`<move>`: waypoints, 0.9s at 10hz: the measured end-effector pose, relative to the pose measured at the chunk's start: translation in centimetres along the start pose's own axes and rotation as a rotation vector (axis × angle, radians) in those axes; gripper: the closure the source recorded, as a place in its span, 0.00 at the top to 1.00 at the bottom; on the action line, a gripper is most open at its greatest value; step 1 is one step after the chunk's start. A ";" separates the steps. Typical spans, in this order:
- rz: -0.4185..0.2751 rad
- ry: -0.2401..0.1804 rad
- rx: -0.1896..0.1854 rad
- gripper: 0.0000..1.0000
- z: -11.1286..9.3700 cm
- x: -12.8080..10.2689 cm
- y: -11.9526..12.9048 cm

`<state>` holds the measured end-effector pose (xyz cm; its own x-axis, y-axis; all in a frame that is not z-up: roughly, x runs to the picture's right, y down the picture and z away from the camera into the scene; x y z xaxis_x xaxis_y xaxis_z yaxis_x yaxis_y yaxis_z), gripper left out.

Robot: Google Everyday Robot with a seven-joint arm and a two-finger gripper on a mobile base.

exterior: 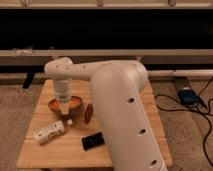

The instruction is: Drag the ceramic bowl in a circle

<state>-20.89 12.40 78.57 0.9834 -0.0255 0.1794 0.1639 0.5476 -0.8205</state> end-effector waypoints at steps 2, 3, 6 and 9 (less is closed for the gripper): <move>0.082 -0.014 0.005 0.11 -0.6 3.2 -0.4; 0.086 -0.016 0.011 0.21 -0.7 3.7 -0.7; 0.062 -0.019 0.043 0.52 -0.4 1.9 -3.0; -0.005 -0.003 0.070 0.78 0.4 -1.0 -4.6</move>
<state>-22.68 10.26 82.37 0.9825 -0.0259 0.1846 0.1624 0.6047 -0.7797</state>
